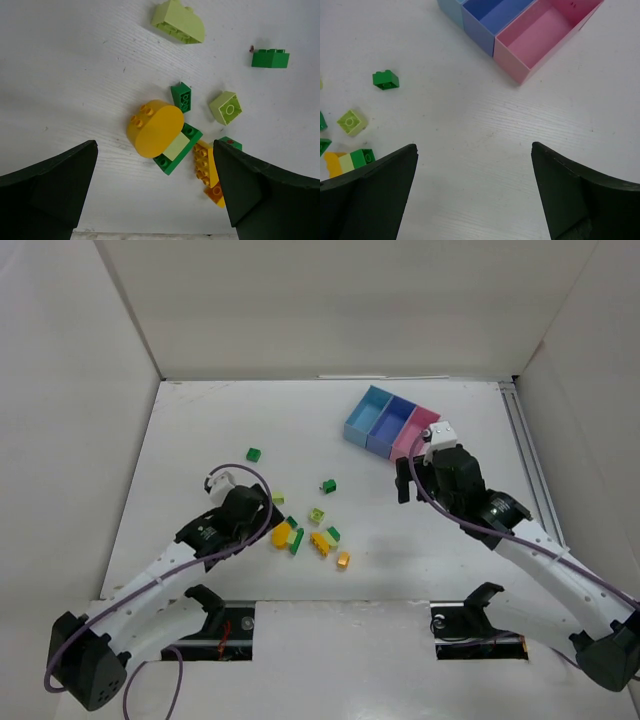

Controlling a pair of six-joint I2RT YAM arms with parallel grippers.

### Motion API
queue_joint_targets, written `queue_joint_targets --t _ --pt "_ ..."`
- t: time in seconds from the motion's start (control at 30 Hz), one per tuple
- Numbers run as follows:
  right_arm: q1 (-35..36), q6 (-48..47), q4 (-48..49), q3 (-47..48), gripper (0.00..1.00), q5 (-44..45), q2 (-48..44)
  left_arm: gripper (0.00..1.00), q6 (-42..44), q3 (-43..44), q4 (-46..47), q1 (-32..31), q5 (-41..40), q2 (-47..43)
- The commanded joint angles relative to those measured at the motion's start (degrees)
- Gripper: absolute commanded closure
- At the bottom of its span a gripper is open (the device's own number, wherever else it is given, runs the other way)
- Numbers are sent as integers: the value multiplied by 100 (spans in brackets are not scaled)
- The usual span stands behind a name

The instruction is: Sort the legos into containers by color

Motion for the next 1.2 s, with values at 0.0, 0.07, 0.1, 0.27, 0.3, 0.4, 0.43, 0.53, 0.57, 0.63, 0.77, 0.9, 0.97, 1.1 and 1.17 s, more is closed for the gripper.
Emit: queue_joint_targets --t 0.0,0.07,0.1,0.27,0.3,0.4,0.43,0.53,0.57,0.63,0.77,0.9,0.97,1.1,1.17 --pt "55 55 220 138 0 70 87 0 -375 -87 140 -37 64 96" --pt "55 55 167 138 0 123 219 0 -718 -87 140 -150 64 298" --pt "55 55 167 138 0 175 297 0 -720 -87 87 -152 64 395" --pt "55 116 44 138 0 334 508 0 -1440 97 -54 -643 -191 1220" --pt "55 168 44 138 0 395 561 0 -1624 168 -106 -696 -261 1387" --pt "55 230 -70 190 0 396 562 0 -1958 501 -343 -837 -498 1915" --pt "55 230 -122 191 0 474 562 0 -2151 563 -405 -889 -551 1995" --pt "55 230 -175 191 0 553 509 0 -2285 634 -405 -890 -613 2110" --pt "55 230 -176 191 0 554 509 0 -2346 564 -327 -890 -613 2110" --pt "55 230 -236 138 0 607 447 0 -2398 564 -186 -890 -613 2057" --pt "55 230 -237 138 0 659 447 0 -2644 511 -186 -890 -736 2118" --pt "3 230 -290 138 0 659 509 0 -2794 511 -169 -890 -789 2311" --pt "3 230 -290 138 0 659 561 3 -2847 511 -168 -890 -789 2487" --pt "3 230 -351 138 0 659 614 5 -2987 616 -309 -995 -789 2795" --pt "3 230 -351 138 0 659 614 8 -3075 617 -370 -995 -789 2847"
